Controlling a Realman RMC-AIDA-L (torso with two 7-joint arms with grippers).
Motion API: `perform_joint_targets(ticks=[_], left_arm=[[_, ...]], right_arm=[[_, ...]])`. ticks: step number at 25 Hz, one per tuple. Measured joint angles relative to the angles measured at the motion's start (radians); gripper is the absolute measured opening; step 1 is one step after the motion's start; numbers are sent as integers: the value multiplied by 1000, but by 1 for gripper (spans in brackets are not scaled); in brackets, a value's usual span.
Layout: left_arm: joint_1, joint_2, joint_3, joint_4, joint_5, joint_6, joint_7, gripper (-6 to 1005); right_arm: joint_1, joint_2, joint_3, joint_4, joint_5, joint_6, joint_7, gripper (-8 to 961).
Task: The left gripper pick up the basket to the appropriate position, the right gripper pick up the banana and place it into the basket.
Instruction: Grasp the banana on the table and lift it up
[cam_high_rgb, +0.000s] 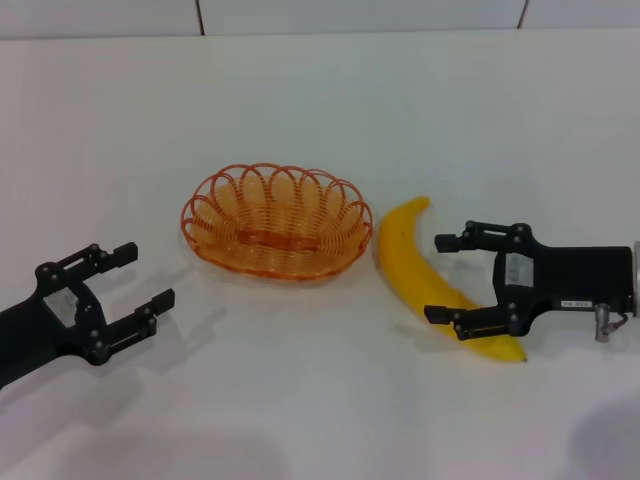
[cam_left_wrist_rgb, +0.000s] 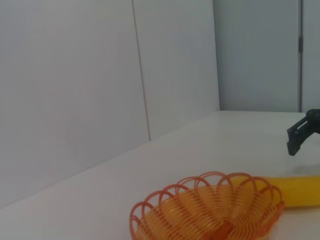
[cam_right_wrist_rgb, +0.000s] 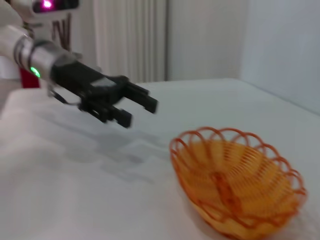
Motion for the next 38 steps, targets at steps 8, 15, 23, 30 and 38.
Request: perform_joint_targets(ticks=[8, 15, 23, 30, 38], left_arm=[[-8, 1, -1, -1, -1, 6, 10, 704], [-18, 1, -2, -1, -1, 8, 12, 702], [-18, 0, -2, -1, -14, 9, 12, 702], [-18, 0, -2, -1, -14, 10, 12, 702], [-18, -1, -3, -1, -14, 10, 12, 702]], right_arm=[[36, 1, -92, -88, -2, -40, 267, 891], [46, 1, -160, -83, -2, 60, 306, 891], [47, 5, -179, -74, -2, 131, 305, 891], [47, 7, -196, -63, -1, 162, 314, 890], [47, 4, -195, -68, 4, 165, 336, 890]])
